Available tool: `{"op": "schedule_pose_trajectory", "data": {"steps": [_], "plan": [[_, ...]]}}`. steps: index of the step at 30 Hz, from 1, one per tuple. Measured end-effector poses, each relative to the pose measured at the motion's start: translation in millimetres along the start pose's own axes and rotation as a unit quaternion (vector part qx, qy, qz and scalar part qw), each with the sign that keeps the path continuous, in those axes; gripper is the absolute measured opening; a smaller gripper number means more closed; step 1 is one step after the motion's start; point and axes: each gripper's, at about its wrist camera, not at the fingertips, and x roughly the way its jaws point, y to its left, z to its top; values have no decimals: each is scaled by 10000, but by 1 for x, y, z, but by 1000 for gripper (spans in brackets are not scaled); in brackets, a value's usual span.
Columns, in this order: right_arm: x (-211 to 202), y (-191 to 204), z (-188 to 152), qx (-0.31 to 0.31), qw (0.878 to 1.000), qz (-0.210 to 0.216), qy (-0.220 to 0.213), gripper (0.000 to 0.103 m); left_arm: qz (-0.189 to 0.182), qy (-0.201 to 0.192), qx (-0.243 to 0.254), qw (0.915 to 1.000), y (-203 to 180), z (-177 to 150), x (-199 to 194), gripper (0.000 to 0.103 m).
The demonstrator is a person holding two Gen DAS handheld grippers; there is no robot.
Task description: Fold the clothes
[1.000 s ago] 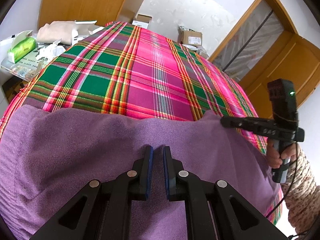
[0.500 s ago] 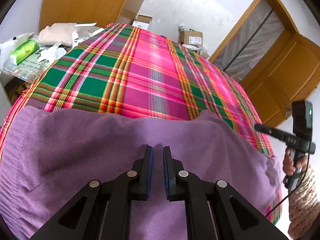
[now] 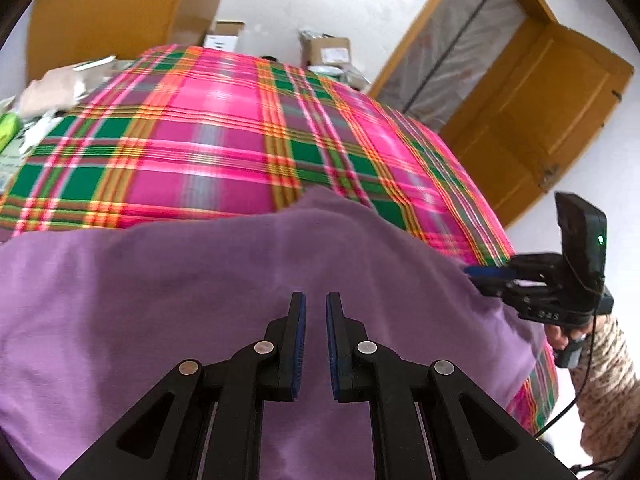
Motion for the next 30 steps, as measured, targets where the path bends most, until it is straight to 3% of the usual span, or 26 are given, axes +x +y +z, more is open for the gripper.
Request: {"op": "schedule_pose_trajectory", "data": {"steps": [1, 3, 11, 26, 30], "plan": [[1, 1, 0, -19, 10000, 13, -17, 17, -13, 39, 35, 10000, -3, -1, 3, 10], [1, 3, 0, -75, 9999, 39, -63, 4, -22, 98, 42, 9999, -6, -1, 7, 10], [-10, -18, 6, 489, 9961, -389, -631, 2, 30, 181, -9, 9998, -6, -2, 15, 10], [10, -34, 5, 1007, 9927, -408, -530, 3, 35, 88, -139, 9999, 0, 0, 15, 10], [-10, -45, -3, 1378, 9861, -500, -785, 6, 21, 79, -166, 9998, 3, -2, 10, 10]]}}
